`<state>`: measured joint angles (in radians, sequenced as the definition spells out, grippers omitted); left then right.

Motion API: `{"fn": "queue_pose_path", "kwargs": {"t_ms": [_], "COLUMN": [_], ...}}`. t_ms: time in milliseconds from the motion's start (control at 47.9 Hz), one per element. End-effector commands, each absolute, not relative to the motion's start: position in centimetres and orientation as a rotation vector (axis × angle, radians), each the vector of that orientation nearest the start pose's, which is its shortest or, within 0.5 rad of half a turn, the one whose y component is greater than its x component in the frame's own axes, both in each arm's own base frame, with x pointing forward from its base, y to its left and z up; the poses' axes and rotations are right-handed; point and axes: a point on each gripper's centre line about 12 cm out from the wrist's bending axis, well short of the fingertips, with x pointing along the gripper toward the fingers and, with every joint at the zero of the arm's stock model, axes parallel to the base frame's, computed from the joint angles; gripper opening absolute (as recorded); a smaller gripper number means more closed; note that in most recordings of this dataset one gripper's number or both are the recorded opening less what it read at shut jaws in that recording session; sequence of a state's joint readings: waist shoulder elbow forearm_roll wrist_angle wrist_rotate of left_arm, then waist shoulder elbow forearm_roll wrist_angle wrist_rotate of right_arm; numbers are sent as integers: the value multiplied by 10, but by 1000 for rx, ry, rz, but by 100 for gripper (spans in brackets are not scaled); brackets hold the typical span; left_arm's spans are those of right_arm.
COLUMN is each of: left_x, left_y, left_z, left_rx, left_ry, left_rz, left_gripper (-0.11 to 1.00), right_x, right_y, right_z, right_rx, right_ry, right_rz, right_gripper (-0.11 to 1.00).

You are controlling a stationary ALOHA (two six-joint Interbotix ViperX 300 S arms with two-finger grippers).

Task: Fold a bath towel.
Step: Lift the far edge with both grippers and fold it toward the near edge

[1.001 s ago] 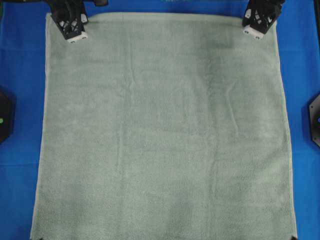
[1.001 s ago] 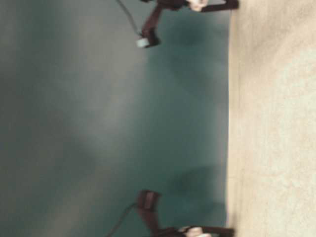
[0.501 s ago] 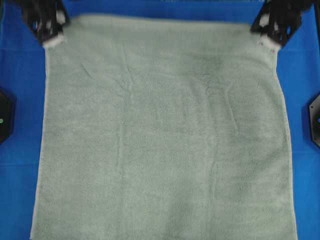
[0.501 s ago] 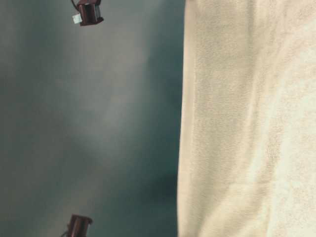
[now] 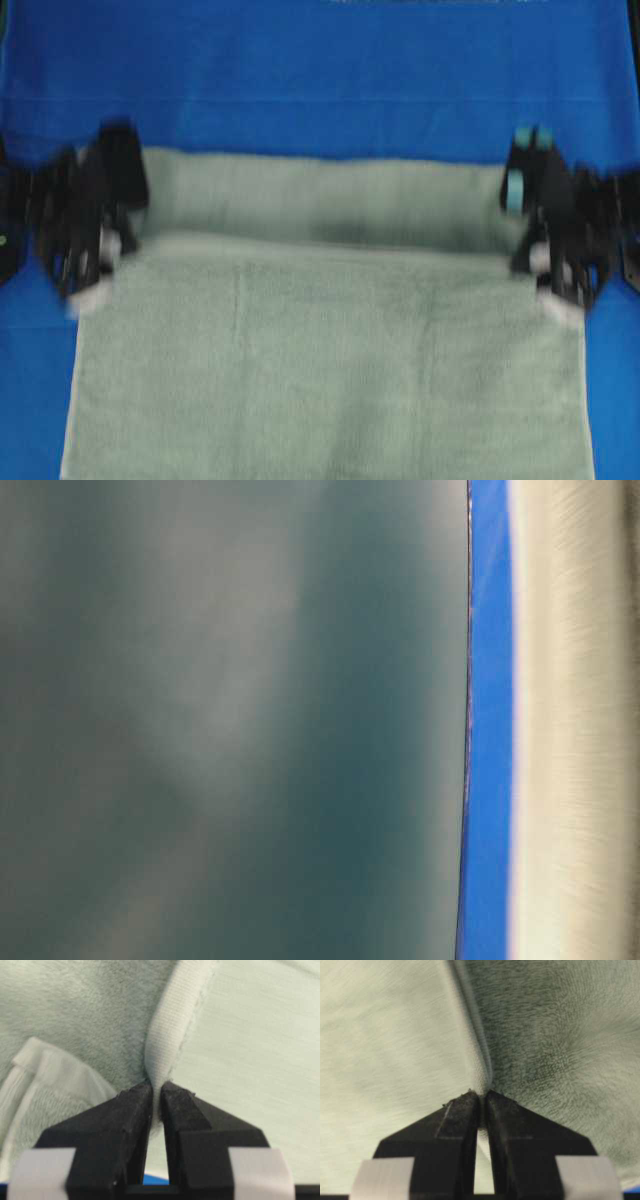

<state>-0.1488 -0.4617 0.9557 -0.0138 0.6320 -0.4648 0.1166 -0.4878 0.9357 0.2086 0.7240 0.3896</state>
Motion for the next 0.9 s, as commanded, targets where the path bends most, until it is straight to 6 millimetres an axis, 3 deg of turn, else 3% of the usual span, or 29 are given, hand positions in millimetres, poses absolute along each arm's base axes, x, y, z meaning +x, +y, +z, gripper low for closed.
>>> {"fn": "queue_pose_path", "kwargs": {"t_ms": [0, 167, 334, 480, 688, 876], "left_x": [231, 233, 249, 262, 260, 260], "left_y": [-79, -142, -185, -214, -246, -263], "left_z": [175, 165, 152, 148, 151, 146], "left_rx": [-354, -398, -337, -307, -298, -313], "left_ry": [1122, 1167, 1227, 1237, 1237, 1255], "left_rz": [33, -46, -86, -123, -178, -172], "left_gripper": [5, 5, 5, 5, 5, 5], "right_x": [223, 218, 216, 217, 214, 211], "right_y": [82, 137, 180, 206, 243, 261], "right_z": [184, 172, 157, 150, 147, 136], "right_rx": [485, 517, 497, 505, 533, 544], "right_ry": [1196, 1245, 1295, 1319, 1334, 1361], "right_rz": [-26, -15, -19, -19, 11, -12], "right_gripper": [7, 7, 7, 7, 7, 7]}}
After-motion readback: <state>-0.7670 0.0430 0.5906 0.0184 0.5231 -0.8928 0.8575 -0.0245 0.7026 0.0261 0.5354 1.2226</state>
